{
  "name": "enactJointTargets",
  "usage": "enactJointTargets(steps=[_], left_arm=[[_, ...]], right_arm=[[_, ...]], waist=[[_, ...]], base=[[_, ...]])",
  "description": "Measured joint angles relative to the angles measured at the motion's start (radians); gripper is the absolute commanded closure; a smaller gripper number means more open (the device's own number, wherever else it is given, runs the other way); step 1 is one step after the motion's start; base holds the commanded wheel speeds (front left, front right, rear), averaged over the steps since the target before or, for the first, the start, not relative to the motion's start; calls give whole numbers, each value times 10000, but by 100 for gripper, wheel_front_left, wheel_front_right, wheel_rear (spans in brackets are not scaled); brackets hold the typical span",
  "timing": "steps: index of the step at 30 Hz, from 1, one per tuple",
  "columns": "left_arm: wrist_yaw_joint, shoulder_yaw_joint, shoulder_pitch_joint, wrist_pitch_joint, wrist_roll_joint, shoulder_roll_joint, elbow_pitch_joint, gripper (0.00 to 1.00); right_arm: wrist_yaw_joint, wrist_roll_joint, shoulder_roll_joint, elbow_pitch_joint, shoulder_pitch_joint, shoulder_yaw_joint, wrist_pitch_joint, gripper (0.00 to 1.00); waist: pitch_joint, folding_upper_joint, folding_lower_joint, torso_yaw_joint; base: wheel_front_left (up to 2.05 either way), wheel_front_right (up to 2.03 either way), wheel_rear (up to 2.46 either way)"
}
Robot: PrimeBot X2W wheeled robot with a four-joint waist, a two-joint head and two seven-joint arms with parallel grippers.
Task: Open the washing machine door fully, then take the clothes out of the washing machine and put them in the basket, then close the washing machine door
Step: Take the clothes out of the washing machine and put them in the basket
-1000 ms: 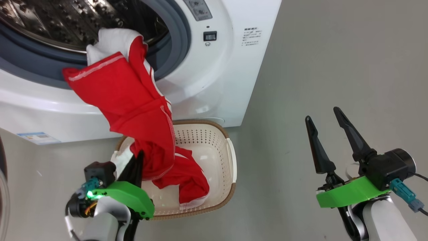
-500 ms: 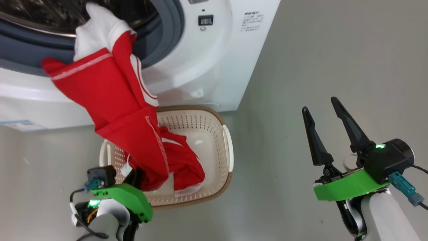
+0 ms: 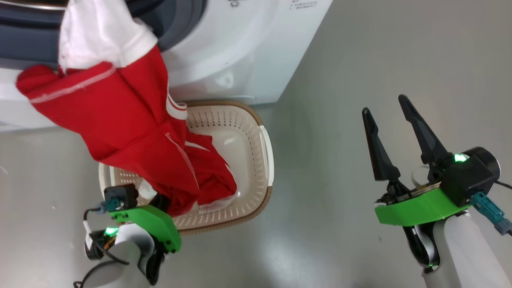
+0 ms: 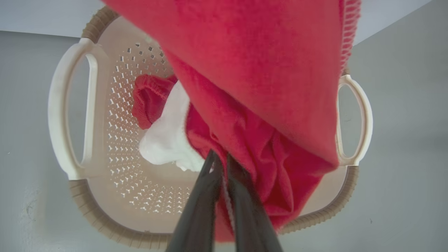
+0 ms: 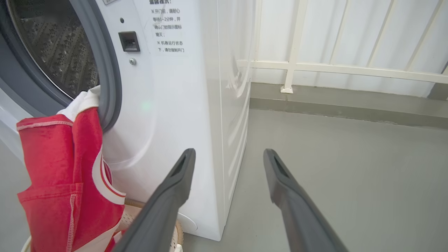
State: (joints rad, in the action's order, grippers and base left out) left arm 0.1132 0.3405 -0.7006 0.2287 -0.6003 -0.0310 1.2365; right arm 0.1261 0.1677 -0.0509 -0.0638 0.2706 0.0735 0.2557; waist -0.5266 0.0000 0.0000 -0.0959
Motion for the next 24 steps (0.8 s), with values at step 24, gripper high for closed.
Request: enactJointTargets(steps=[24], left_arm=[[-416, 232, -463, -198, -460, -17, 529, 100]], right_arm=[[0, 146, -2, 111, 463, 21, 0, 0]], waist=[[-1098, 0, 0, -405]], base=[[0, 0, 0]])
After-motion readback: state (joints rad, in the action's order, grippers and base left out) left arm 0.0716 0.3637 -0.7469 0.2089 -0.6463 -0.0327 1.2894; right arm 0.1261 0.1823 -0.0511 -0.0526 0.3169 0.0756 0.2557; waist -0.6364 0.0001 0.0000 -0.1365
